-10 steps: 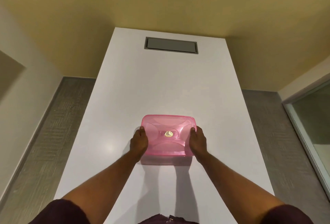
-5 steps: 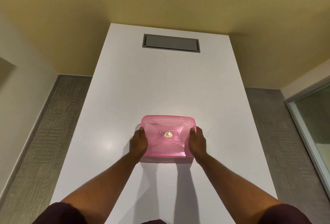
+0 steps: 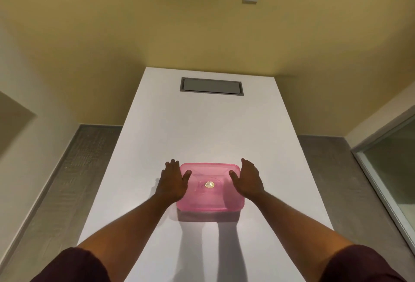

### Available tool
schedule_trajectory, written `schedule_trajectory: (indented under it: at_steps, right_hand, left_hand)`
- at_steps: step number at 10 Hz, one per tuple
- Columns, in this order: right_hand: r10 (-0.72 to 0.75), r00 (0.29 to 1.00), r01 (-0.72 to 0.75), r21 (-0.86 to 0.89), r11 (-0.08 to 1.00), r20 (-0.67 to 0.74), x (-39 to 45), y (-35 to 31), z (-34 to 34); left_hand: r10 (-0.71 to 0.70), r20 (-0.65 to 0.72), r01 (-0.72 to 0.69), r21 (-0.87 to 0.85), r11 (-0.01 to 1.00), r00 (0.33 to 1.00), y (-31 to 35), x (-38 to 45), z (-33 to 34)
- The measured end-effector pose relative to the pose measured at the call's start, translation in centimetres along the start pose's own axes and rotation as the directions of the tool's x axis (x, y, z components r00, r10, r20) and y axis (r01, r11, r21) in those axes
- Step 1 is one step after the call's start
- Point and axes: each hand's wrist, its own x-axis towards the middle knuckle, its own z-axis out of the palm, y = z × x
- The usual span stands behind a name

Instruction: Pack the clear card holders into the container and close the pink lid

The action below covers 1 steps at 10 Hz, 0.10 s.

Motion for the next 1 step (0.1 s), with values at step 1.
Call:
schedule_trajectory:
  at_steps: [1]
  right_hand:
    - [-0.152, 0.988, 0.147, -0.132, 0.980, -0.027, 0.51, -2.58, -3.08]
  left_hand:
    - [0.118, -0.068, -0.109, 0.113, 0.988, 0.991, 1.11, 1.22, -3.01]
